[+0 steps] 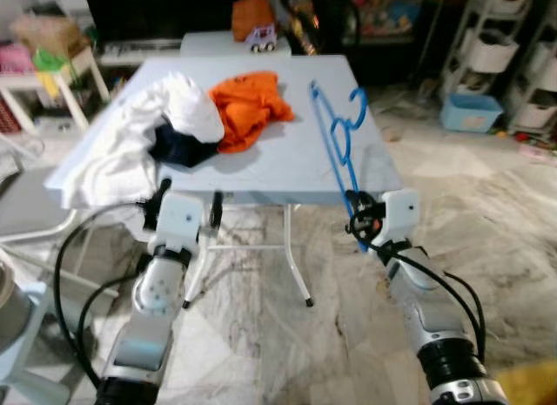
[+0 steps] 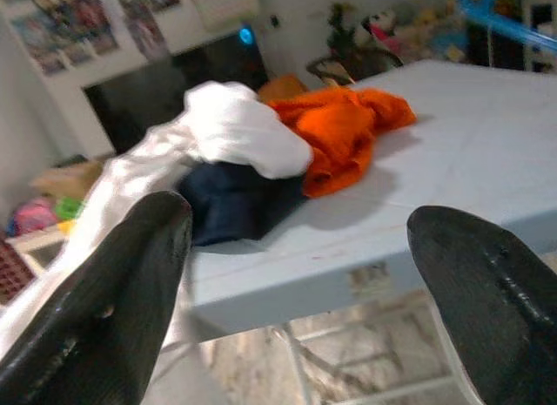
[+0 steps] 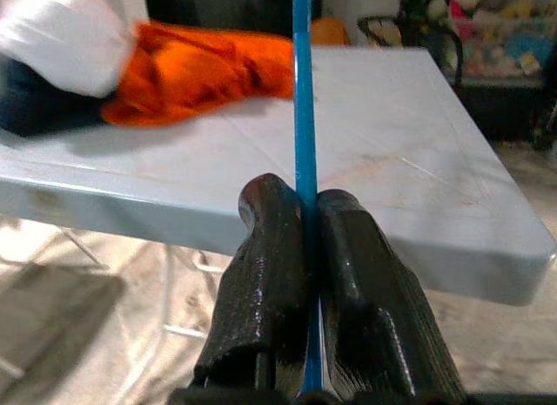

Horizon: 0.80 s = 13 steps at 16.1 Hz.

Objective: Hang hanger

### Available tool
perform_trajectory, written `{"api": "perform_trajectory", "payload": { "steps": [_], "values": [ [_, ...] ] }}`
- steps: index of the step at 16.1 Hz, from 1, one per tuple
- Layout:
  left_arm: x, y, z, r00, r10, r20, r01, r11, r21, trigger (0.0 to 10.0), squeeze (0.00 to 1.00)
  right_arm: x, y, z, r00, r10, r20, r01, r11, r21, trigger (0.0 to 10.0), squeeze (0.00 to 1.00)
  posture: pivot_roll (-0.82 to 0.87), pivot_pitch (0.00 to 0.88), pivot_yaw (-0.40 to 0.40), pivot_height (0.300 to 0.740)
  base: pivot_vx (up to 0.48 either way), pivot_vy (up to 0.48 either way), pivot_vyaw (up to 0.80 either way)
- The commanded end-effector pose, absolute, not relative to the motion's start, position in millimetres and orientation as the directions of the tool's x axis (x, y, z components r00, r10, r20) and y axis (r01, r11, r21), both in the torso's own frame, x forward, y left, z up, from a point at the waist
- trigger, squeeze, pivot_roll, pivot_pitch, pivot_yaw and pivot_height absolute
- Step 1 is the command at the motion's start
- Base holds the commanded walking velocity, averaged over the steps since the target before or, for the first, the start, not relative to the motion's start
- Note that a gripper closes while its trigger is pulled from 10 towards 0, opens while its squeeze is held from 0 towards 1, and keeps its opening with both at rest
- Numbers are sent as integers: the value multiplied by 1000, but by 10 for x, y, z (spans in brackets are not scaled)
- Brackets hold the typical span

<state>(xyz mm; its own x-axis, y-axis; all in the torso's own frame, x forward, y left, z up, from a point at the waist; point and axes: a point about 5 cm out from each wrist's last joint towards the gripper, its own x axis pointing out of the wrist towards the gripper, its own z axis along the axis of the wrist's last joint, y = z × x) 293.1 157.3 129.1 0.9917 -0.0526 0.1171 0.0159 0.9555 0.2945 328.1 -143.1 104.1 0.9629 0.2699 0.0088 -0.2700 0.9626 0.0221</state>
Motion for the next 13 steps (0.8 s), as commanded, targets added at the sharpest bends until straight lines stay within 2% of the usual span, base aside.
{"api": "perform_trajectory", "payload": {
  "steps": [1, 2, 7, 13],
  "values": [
    [2951, 1596, 1292, 993, -26, 111, -4, 964, 265, 10000, 0, 3306, -1405, 1097, 961, 277, 27, -277, 961, 16, 10000, 0, -103, 0, 9, 740, 0, 0, 0],
    [2954, 1598, 1294, 994, -22, 110, -7, 966, 257, 10000, 0, 3305, -1403, 1097, 960, 277, 27, -278, 961, 17, 10000, 0, -99, 0, 9, 740, 0, 0, 0],
    [2949, 1590, 1282, 994, -14, 105, -13, 967, 254, 10000, 0, 3283, -1358, 1080, 955, 297, 25, -297, 955, 13, 10000, 0, -94, 0, 7, 740, 0, 389, 0],
    [2955, 1571, 1277, 995, -17, 101, -9, 967, 256, 10000, 0, 3288, -1347, 1092, 954, 297, 30, -298, 954, 13, 10000, 0, -96, 0, 10, 740, 0, 472, 599]
  ]
}}
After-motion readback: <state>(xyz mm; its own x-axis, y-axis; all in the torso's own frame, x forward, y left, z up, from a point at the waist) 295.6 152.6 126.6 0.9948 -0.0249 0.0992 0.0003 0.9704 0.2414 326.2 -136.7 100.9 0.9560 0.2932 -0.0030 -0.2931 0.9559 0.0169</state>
